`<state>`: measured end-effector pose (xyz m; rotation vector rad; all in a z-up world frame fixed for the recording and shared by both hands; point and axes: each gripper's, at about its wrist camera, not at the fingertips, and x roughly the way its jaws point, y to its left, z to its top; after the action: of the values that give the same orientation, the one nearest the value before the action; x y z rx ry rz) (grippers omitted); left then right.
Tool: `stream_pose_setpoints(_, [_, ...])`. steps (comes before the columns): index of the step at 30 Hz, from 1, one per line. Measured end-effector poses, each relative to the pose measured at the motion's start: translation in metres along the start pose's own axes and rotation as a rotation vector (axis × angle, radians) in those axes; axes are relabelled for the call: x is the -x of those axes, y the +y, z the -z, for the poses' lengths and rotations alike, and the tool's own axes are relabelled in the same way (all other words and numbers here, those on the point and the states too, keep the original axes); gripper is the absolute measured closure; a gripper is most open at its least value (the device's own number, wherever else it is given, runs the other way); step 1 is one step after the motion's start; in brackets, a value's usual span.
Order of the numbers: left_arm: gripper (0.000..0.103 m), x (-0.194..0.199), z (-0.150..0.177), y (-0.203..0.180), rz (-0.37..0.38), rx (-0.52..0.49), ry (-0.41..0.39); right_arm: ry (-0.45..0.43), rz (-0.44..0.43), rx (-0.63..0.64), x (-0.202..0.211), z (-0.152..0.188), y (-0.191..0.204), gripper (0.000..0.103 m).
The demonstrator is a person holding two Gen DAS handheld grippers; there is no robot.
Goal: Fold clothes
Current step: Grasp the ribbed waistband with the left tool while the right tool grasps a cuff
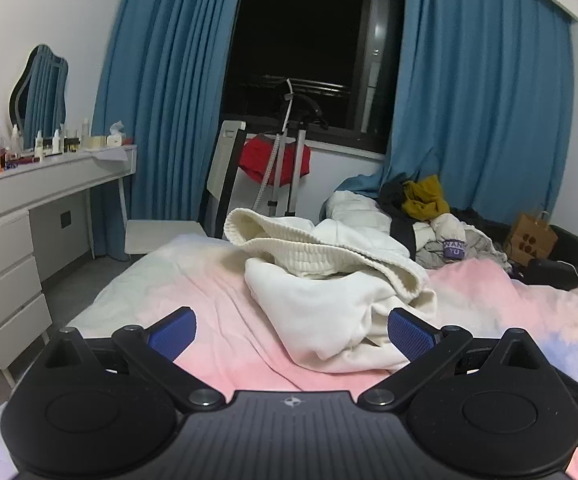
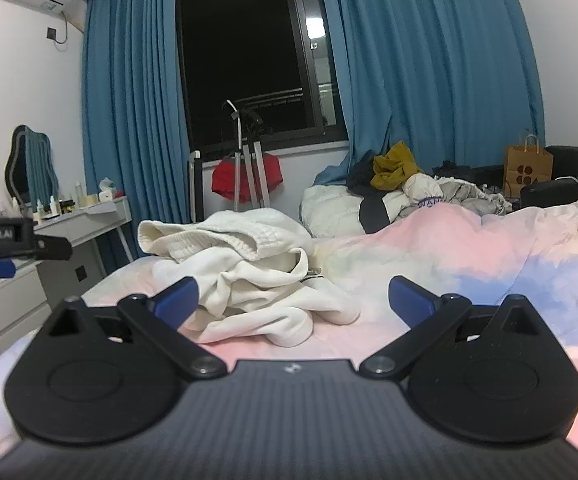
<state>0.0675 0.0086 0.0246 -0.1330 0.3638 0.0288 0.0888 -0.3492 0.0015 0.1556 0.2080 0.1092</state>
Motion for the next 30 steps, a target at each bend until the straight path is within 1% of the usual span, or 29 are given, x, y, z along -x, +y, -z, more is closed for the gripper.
stream_pose_setpoints(3, [0.000,-0.013,0.007,0.010,0.010,0.040,0.020,0.024,-0.007,-0.023,-0.032,-0.006,0.004,0.001])
stream_pose_setpoints(5, [0.000,-0.027,0.011,0.017,0.016,0.076,0.059,0.046,-0.021,-0.014,-0.056,-0.008,0.011,0.002])
stream_pose_setpoints(7, [0.000,-0.039,0.016,0.026,0.045,0.101,0.094,0.059,-0.031,0.001,-0.080,-0.009,0.019,0.006])
stream_pose_setpoints(8, [0.000,-0.046,0.018,0.030,0.062,0.112,0.111,0.061,-0.035,-0.001,-0.093,-0.010,0.023,0.007])
stream_pose_setpoints(11, [0.000,-0.060,0.027,0.044,0.056,0.109,0.118,0.058,-0.031,-0.010,-0.130,-0.012,0.032,0.009])
stream_pose_setpoints(13, [0.000,-0.074,0.034,0.055,0.046,0.124,0.146,0.056,-0.014,-0.010,-0.156,-0.013,0.039,0.018])
stream_pose_setpoints(16, [0.001,-0.096,0.042,0.070,0.044,0.186,0.207,0.104,0.044,-0.021,-0.196,-0.012,0.042,0.027])
stream_pose_setpoints(19, [0.001,-0.106,0.046,0.080,0.060,0.235,0.229,0.104,0.063,-0.055,-0.220,-0.012,0.042,0.030])
stream_pose_setpoints(21, [0.001,-0.109,0.048,0.080,0.066,0.241,0.235,0.097,0.054,-0.107,-0.228,-0.013,0.037,0.032])
stream_pose_setpoints(23, [0.001,-0.111,0.049,0.079,0.072,0.242,0.241,0.090,0.042,-0.163,-0.236,-0.014,0.031,0.040])
stream_pose_setpoints(25, [0.001,-0.112,0.051,0.078,0.081,0.243,0.245,0.098,0.028,-0.205,-0.242,-0.014,0.027,0.059])
stream_pose_setpoints(26, [0.001,-0.112,0.051,0.077,0.091,0.245,0.247,0.102,0.031,-0.218,-0.242,-0.015,0.027,0.060])
stream_pose_setpoints(27, [0.001,-0.111,0.052,0.077,0.094,0.244,0.243,0.102,0.028,-0.223,-0.239,-0.016,0.027,0.064])
stream_pose_setpoints(29, [0.001,-0.109,0.051,0.078,0.097,0.241,0.227,0.077,0.022,-0.223,-0.227,-0.021,0.027,0.081])
stream_pose_setpoints(30, [0.001,-0.108,0.049,0.079,0.101,0.249,0.216,0.074,0.017,-0.215,-0.220,-0.024,0.027,0.082])
